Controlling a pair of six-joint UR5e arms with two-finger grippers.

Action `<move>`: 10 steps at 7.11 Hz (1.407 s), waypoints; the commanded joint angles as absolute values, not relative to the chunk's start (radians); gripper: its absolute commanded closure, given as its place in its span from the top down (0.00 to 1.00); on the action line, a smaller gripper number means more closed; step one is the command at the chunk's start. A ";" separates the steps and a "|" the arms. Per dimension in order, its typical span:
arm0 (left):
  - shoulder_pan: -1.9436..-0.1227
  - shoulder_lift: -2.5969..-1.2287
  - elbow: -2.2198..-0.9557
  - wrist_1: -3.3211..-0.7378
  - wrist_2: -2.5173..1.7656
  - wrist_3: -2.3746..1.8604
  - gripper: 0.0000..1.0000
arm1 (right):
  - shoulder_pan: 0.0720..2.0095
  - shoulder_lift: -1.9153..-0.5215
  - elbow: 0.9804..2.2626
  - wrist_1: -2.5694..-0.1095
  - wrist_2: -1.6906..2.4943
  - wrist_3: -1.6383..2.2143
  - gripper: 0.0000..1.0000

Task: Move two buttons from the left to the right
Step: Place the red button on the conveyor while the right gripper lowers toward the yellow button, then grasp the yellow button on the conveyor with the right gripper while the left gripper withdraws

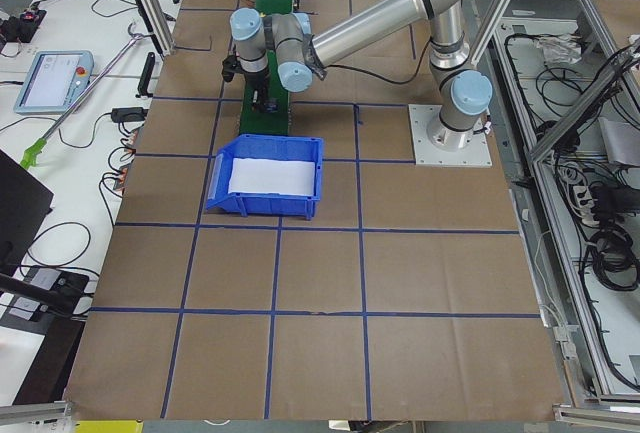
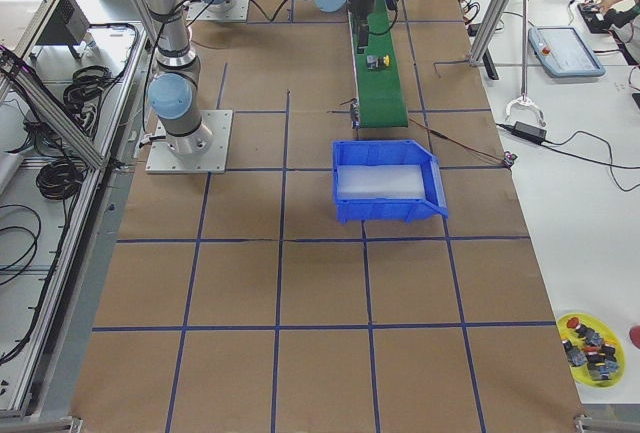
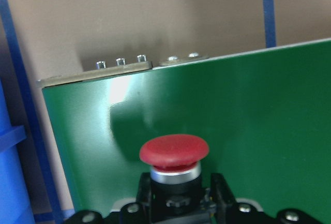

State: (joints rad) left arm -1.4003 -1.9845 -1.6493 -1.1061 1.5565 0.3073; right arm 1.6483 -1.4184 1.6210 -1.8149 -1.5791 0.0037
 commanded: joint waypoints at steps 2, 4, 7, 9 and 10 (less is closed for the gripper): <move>-1.399 -1.974 -1.571 -1.124 1.563 0.304 1.00 | 1.651 -1.358 1.621 -1.922 -1.577 0.011 1.00; -1.404 -1.913 -1.476 -1.318 1.559 0.301 1.00 | 1.651 -1.318 1.620 -1.986 -1.554 0.011 1.00; -1.460 -1.764 -1.477 -1.535 1.559 0.156 1.00 | 1.649 -1.200 1.612 -2.168 -1.548 0.011 1.00; -1.528 -1.691 -1.489 -1.580 1.568 0.110 1.00 | 1.652 -1.151 1.609 -2.233 -1.520 0.012 1.00; -1.528 -1.660 -1.493 -1.609 1.568 0.110 1.00 | 1.651 -1.144 1.621 -2.233 -1.481 0.012 1.00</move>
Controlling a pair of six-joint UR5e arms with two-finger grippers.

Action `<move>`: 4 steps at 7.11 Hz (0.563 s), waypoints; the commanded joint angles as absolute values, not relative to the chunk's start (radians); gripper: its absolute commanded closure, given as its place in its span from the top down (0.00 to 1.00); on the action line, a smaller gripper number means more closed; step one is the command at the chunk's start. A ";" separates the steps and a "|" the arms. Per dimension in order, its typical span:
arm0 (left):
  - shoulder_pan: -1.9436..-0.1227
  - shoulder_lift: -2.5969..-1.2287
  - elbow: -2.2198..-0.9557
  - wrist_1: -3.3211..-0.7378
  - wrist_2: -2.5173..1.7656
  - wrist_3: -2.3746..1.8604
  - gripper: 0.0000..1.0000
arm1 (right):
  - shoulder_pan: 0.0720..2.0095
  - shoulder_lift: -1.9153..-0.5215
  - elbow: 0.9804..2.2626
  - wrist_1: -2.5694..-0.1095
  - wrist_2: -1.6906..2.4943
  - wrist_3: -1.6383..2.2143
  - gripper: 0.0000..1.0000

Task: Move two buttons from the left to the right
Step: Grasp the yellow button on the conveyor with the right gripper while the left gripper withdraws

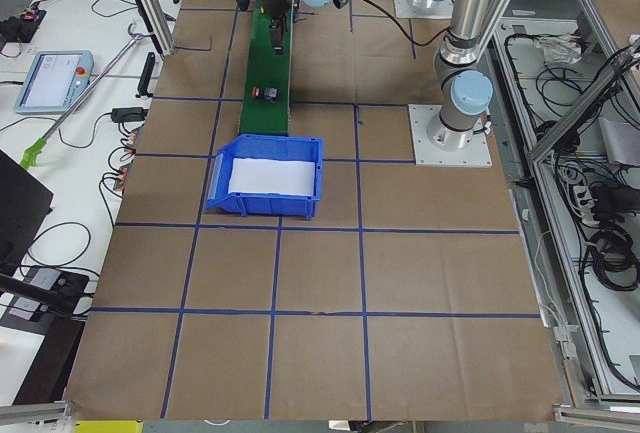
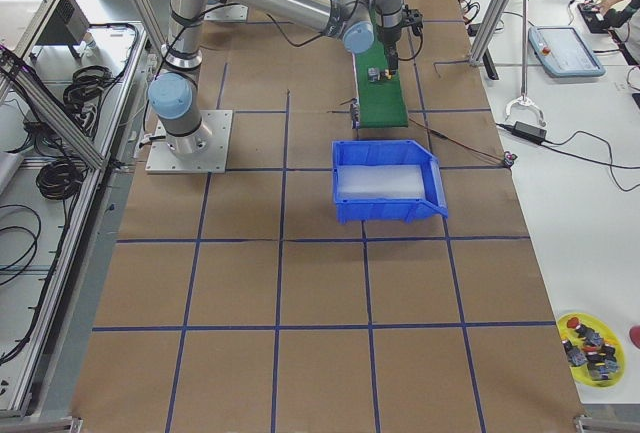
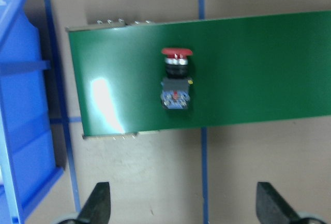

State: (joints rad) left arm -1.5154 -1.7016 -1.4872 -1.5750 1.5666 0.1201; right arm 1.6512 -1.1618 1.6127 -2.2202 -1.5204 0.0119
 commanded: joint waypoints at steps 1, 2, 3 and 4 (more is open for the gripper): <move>-1.529 -1.634 -1.511 -1.617 1.568 0.110 1.00 | 1.651 -1.137 1.627 -2.221 -1.470 0.012 1.00; -1.531 -1.625 -1.540 -1.608 1.565 0.109 1.00 | 1.651 -1.121 1.643 -2.223 -1.474 0.011 1.00; -1.532 -1.608 -1.554 -1.603 1.565 0.109 1.00 | 1.640 -1.115 1.657 -2.224 -1.488 0.005 1.00; -1.532 -1.606 -1.552 -1.601 1.566 0.109 1.00 | 1.612 -1.121 1.669 -2.221 -1.515 0.000 1.00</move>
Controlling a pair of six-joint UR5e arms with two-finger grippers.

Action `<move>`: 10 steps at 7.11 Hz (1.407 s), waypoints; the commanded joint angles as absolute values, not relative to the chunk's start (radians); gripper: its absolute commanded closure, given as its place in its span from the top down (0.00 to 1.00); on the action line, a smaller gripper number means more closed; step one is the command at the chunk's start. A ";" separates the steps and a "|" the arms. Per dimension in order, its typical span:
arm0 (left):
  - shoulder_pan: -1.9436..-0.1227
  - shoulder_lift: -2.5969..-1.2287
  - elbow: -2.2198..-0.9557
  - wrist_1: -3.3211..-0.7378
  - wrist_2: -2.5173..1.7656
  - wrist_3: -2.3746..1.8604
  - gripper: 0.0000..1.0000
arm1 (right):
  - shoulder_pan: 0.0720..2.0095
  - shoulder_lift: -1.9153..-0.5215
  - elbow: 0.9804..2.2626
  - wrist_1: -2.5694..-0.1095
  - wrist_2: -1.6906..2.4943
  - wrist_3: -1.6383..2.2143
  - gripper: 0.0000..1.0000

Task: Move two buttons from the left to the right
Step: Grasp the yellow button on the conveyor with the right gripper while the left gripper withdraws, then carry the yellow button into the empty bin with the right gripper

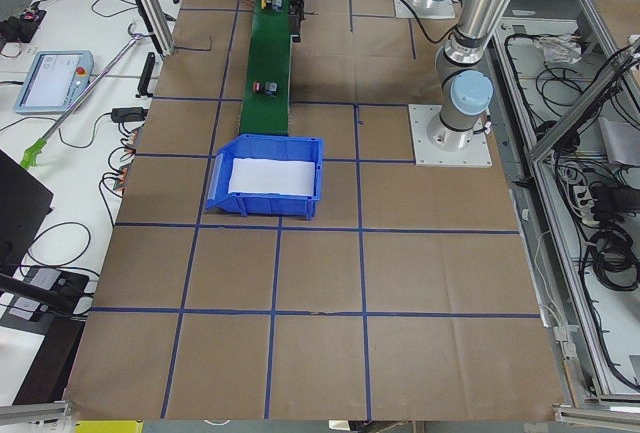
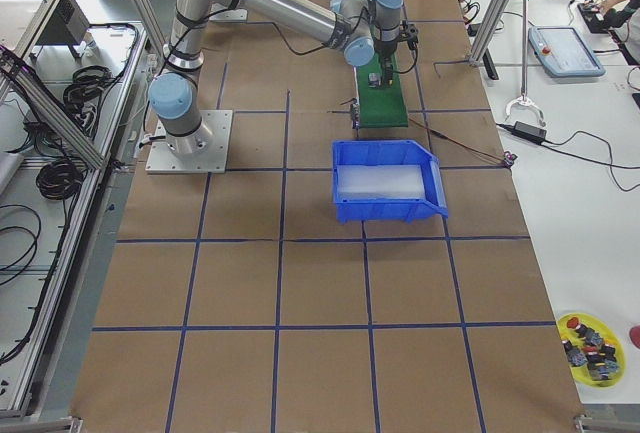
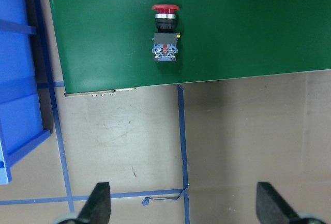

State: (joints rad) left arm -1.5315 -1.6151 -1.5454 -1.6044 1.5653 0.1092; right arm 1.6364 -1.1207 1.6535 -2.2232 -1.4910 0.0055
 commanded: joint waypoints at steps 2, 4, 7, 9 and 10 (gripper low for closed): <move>-1.531 -1.606 -1.551 -1.601 1.566 0.109 1.00 | 1.600 -1.121 1.698 -2.220 -1.574 0.018 0.88; -1.532 -1.605 -1.551 -1.600 1.566 0.110 1.00 | 1.598 -1.126 1.692 -2.180 -1.574 0.018 0.24; -1.531 -1.605 -1.548 -1.595 1.565 0.109 1.00 | 1.528 -1.214 1.666 -2.080 -1.577 -0.009 0.02; -1.531 -1.605 -1.548 -1.594 1.565 0.109 1.00 | 1.374 -1.331 1.600 -1.967 -1.569 -0.146 0.04; -1.531 -1.605 -1.548 -1.594 1.565 0.109 1.00 | 1.292 -1.348 1.539 -1.948 -1.572 -0.279 0.05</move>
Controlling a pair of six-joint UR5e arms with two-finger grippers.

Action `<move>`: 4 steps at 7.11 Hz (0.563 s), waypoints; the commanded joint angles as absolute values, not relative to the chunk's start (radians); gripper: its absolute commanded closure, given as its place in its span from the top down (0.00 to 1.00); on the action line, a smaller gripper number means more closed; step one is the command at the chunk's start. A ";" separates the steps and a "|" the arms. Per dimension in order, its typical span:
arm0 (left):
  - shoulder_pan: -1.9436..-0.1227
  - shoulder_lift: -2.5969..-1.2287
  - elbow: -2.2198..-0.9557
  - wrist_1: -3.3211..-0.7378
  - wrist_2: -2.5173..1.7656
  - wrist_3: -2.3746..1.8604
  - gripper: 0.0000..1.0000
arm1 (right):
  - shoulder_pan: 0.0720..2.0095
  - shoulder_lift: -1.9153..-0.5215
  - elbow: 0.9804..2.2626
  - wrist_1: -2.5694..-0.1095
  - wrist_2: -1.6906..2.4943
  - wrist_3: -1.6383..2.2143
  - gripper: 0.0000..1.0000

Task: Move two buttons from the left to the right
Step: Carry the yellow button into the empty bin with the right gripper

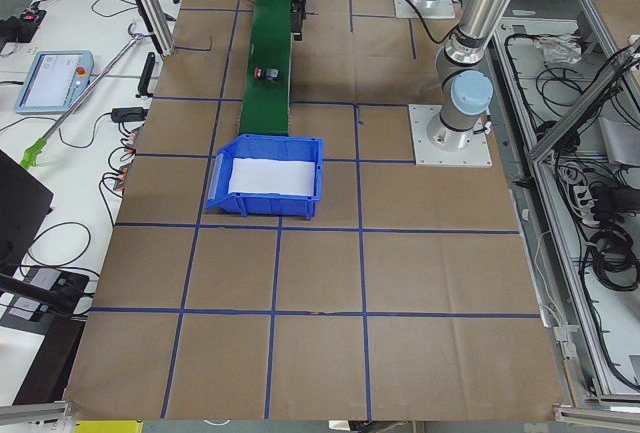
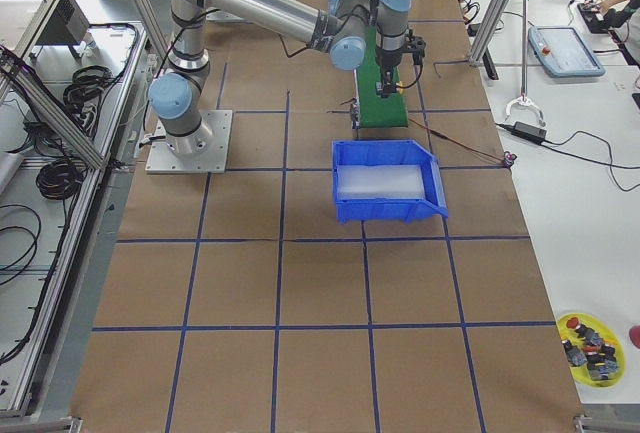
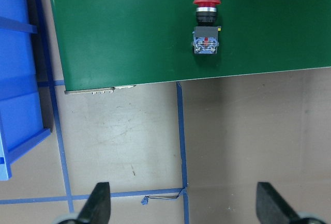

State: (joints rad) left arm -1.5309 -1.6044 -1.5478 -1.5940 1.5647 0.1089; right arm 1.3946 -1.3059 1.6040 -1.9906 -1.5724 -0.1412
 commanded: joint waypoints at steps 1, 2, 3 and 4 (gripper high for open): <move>-1.531 -1.605 -1.548 -1.594 1.565 0.109 1.00 | 1.191 -1.338 1.504 -1.947 -1.577 -0.499 0.05; -1.531 -1.605 -1.548 -1.594 1.565 0.109 1.00 | 1.086 -1.312 1.509 -1.945 -1.571 -0.602 0.04; -1.531 -1.605 -1.546 -1.594 1.563 0.109 1.00 | 1.025 -1.251 1.520 -1.948 -1.565 -0.656 0.04; -1.531 -1.606 -1.546 -1.594 1.563 0.107 1.00 | 0.990 -1.191 1.531 -1.960 -1.559 -0.699 0.04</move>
